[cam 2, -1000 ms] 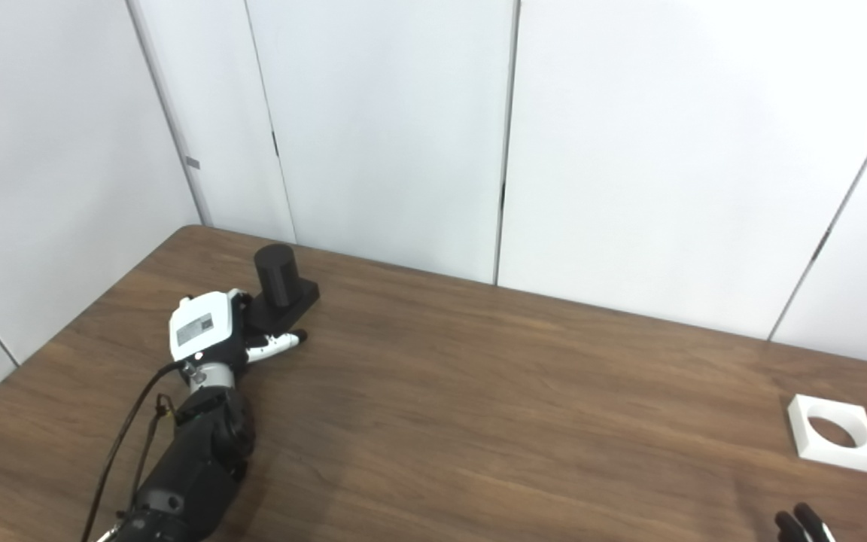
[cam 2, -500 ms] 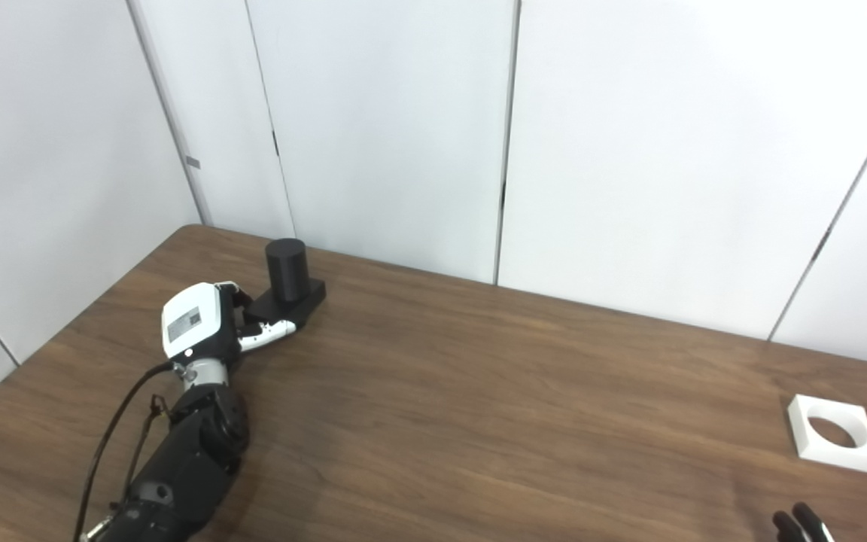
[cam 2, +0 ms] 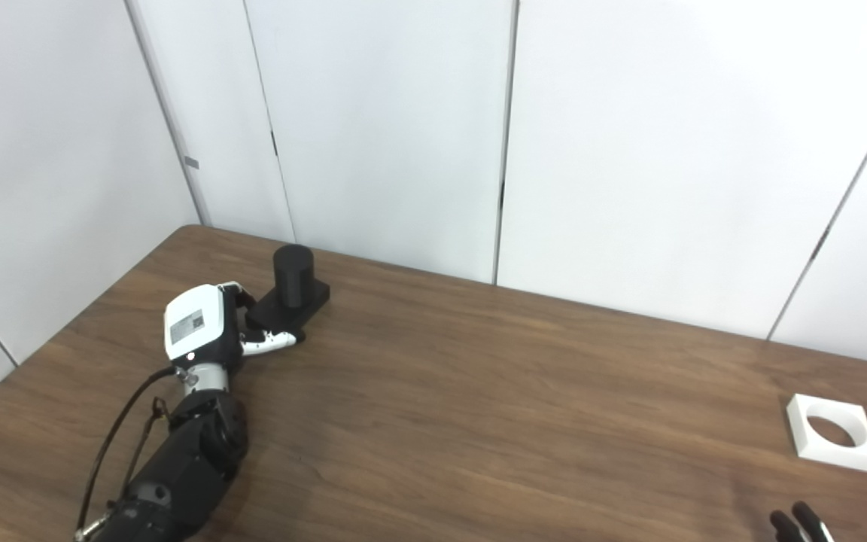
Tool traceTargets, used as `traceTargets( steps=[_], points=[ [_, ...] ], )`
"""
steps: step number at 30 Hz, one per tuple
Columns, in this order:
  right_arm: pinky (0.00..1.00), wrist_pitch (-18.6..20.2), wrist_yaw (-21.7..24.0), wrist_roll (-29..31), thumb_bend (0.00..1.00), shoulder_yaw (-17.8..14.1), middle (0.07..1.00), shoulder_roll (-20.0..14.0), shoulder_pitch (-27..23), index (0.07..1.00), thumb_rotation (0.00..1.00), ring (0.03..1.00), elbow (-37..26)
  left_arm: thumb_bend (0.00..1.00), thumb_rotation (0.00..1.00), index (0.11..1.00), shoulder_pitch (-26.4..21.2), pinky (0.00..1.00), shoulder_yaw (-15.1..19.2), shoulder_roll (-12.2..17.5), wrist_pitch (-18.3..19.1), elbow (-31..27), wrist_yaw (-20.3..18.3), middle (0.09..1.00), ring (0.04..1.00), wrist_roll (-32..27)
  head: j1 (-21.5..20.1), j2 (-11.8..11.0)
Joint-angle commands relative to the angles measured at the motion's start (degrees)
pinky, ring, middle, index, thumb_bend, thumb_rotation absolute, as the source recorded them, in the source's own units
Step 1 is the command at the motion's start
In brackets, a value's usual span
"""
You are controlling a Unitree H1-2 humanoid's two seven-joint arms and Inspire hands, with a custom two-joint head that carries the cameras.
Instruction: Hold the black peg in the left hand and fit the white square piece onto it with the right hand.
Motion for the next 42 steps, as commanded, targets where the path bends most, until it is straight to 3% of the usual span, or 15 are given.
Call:
traceTargets(
  steps=[1,14,23,28,33,35,38,42],
  points=[
    [0.98,1.5,0.3,-0.5,0.64,0.4,0.902,0.3,0.0,0.92,1.0,0.955,0.0,0.52,0.05,0.483,-1.6,0.67,0.0,1.6,-1.1,-3.0,0.9,0.641,0.715,-0.1,0.1,0.0],
    [0.99,1.3,0.3,-1.1,0.62,0.4,0.892,0.1,-0.1,0.918,1.0,0.95,0.1,0.52,0.06,0.484,2.9,0.63,-0.6,1.1,-0.1,-12.8,-2.9,0.66,0.725,-0.7,0.1,0.4],
    [1.0,2.6,0.2,-0.8,0.61,0.3,0.884,0.2,-0.1,0.912,1.0,0.948,-0.9,0.51,0.06,0.485,9.0,0.62,-1.0,0.2,-4.4,-23.6,-5.4,0.669,0.715,-1.9,-1.0,1.2],
    [1.0,3.3,-0.1,-1.4,0.6,0.6,0.877,0.3,0.0,0.905,1.0,0.946,-1.5,0.51,0.06,0.486,13.2,0.66,-2.0,-1.8,-4.0,-33.2,-10.2,0.691,0.748,-2.4,-2.7,2.2],
    [1.0,3.1,0.0,-1.5,0.58,1.0,0.883,0.4,0.0,0.915,1.0,0.952,-2.0,0.51,0.06,0.487,18.6,0.64,-4.9,-3.9,-6.1,-40.8,-15.3,0.692,0.736,-3.1,-5.5,4.0],
    [1.0,3.0,-0.1,-1.9,0.56,1.2,0.879,0.5,0.1,0.911,1.0,0.944,-2.2,0.51,0.06,0.487,20.2,0.65,-5.2,-4.9,-6.5,-42.3,-17.1,0.698,0.74,-3.8,-6.0,4.4],
    [1.0,3.7,-0.4,-2.5,0.51,1.4,0.873,0.7,0.4,0.911,1.0,0.938,-3.3,0.51,0.06,0.486,22.5,0.63,-6.0,-5.0,-9.9,-42.8,-19.6,0.701,0.736,-5.6,-7.5,5.6],
    [1.0,4.9,-0.3,-2.4,0.48,1.6,0.874,0.9,0.6,0.911,1.0,0.941,-4.8,0.51,0.06,0.487,25.8,0.68,-7.7,-4.4,-13.1,-43.0,-26.2,0.746,0.779,-11.0,-9.4,6.9]
  ],
)
